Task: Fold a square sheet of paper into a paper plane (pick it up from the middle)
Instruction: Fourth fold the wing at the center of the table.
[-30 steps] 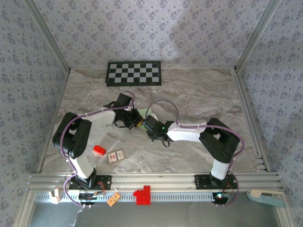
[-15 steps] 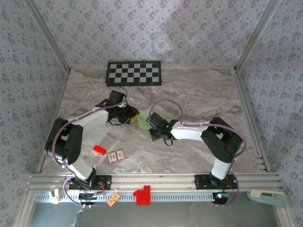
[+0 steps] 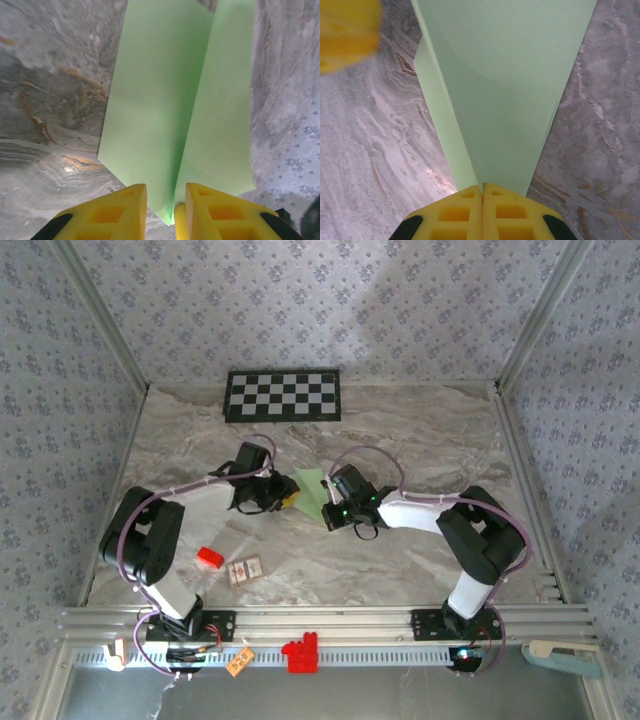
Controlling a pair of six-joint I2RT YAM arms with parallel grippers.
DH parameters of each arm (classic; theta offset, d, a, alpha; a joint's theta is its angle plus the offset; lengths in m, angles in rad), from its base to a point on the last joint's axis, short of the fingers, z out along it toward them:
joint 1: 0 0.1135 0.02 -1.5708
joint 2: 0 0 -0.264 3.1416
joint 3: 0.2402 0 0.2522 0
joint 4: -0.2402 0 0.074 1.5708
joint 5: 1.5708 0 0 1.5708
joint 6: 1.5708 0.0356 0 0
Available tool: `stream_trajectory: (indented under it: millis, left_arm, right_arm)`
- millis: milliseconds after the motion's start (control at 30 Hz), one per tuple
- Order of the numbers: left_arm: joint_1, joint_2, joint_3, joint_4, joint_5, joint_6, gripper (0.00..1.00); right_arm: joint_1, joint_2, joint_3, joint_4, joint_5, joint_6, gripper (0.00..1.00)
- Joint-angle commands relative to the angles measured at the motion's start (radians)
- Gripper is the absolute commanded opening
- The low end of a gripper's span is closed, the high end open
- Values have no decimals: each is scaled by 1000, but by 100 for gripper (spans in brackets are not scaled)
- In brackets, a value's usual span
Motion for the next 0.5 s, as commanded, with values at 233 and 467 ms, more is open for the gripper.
stream_trajectory:
  millis: [233, 467]
  left_arm:
    - [-37, 96, 68, 6, 29, 54, 22]
    - [-45, 132, 80, -57, 3, 81, 20]
  right_arm:
    - [-61, 11, -18, 52, -209, 49, 1]
    - [-97, 53, -15, 87, -316, 90, 1]
